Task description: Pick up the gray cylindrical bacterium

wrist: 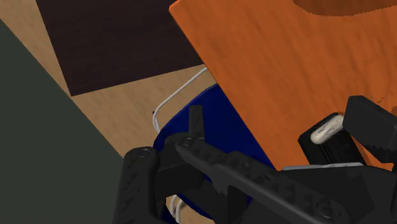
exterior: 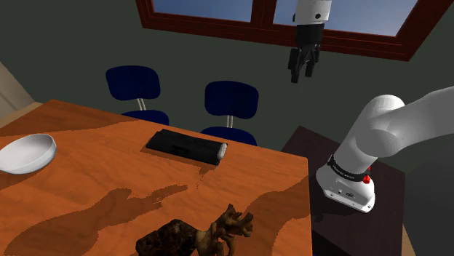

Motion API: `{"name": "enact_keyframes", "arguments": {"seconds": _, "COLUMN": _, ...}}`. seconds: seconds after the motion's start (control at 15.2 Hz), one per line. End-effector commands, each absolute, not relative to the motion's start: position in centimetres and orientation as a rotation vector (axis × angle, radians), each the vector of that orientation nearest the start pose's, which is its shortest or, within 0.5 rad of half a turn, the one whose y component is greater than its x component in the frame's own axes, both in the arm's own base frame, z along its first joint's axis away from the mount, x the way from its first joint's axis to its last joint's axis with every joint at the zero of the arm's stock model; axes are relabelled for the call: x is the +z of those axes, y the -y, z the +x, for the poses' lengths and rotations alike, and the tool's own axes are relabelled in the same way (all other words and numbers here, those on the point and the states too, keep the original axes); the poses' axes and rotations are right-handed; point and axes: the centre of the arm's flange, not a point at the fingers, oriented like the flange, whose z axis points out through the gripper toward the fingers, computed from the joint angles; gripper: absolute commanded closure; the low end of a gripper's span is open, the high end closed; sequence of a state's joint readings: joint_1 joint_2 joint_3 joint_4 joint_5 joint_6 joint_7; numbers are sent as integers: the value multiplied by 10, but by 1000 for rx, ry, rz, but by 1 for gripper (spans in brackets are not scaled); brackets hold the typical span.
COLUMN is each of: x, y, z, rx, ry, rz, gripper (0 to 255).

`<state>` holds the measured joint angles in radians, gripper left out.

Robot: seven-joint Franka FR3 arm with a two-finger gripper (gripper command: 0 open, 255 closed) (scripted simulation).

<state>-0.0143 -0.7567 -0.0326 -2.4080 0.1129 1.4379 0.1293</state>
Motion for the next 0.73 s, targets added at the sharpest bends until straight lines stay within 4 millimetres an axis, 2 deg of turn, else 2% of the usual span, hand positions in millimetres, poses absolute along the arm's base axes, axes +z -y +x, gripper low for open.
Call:
{"name": "enact_keyframes", "arguments": {"seconds": 0.0, "x": 548, "y": 3, "z": 296, "rx": 331, "ry": -242, "rz": -2988, "gripper": 0}}
{"name": "enact_keyframes", "arguments": {"seconds": 0.66, "x": 465, "y": -99, "z": 315, "rx": 169, "ry": -366, "rz": -3043, "gripper": 0}}
